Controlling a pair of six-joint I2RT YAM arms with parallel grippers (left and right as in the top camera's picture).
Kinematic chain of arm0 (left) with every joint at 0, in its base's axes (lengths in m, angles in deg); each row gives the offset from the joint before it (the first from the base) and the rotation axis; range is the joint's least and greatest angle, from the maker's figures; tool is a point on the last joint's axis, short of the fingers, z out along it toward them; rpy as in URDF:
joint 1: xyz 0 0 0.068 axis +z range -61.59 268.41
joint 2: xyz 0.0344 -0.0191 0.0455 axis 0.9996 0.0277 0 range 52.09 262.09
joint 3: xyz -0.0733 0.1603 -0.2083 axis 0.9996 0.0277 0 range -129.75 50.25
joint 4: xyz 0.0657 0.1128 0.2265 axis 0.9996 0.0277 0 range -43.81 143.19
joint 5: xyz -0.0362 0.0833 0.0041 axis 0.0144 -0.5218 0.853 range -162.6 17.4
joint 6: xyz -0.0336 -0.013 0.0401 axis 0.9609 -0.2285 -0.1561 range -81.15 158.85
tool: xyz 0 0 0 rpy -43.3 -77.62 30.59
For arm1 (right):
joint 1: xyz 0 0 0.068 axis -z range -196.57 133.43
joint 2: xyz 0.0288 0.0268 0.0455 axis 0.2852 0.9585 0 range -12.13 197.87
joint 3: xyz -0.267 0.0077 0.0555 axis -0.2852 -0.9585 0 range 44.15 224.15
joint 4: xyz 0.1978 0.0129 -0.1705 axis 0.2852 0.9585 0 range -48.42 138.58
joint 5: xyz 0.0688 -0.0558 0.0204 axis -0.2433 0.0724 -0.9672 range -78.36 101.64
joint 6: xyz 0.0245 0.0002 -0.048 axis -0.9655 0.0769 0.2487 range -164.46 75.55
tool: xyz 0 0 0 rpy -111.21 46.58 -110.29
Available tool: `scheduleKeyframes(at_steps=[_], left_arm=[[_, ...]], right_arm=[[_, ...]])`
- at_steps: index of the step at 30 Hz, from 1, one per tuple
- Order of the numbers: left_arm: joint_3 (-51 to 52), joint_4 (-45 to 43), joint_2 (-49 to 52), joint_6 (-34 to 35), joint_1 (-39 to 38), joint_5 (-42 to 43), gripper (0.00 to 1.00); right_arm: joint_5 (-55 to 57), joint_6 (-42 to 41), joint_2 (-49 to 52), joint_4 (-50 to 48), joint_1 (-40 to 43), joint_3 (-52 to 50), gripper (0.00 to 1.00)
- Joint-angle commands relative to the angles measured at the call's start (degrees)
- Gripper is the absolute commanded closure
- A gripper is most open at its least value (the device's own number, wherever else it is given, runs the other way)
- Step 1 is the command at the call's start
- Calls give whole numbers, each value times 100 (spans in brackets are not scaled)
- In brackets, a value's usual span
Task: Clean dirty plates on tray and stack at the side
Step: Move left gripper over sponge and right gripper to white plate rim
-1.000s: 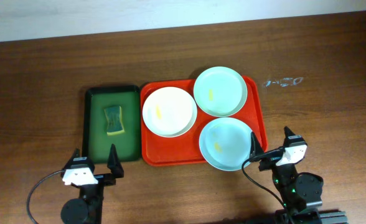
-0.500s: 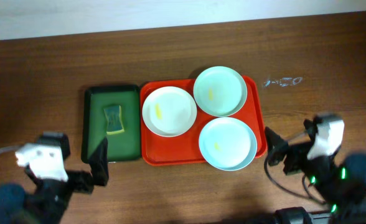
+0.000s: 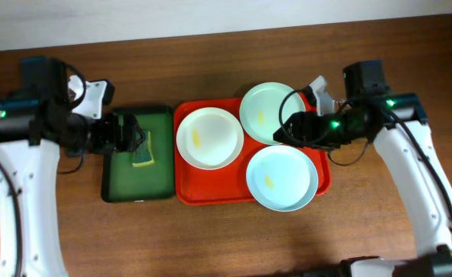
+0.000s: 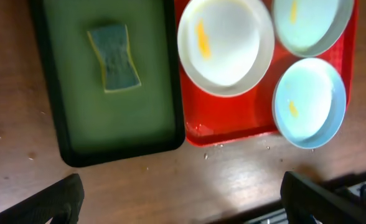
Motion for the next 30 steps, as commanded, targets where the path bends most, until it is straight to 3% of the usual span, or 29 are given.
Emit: scheduleKeyframes(at_steps=[1, 9, 17, 20, 23, 24, 25, 26, 27, 28, 30], left_arm=[[-33, 111, 409, -26, -13, 142, 1], [669, -114, 599, 177, -13, 79, 1], [1038, -304, 599, 522, -46, -160, 1], [1038, -313, 599, 520, -48, -157, 1], [1038, -610, 599, 522, -50, -153, 1], [1038, -767, 599, 538, -50, -140, 1], [1038, -826, 599, 538, -50, -140, 1], [1038, -903, 599, 538, -50, -142, 1], [1038, -962, 599, 538, -50, -142, 21], [1040, -994, 599, 538, -50, -149, 39], [1045, -1001, 599, 538, -50, -160, 50]], right_arm=[[361, -2, 146, 81, 2, 76, 33], [1716, -831, 146, 90, -238, 76, 24], [3056, -1661, 197, -479, -1633, 76, 22], [3027, -1659, 286, -745, -1840, 76, 2], [2988, -1657, 291, -1027, -1827, 76, 2], [2992, -1657, 302, -1178, -1827, 76, 6], [2990, -1659, 306, -1285, -1827, 76, 27], [2990, -1663, 326, -1432, -1829, 74, 57], [2992, -1773, 382, -1541, -1867, 72, 68], [3018, -1882, 509, -1690, -1941, 31, 76], [3169, -1919, 761, -1851, -2057, -50, 69]])
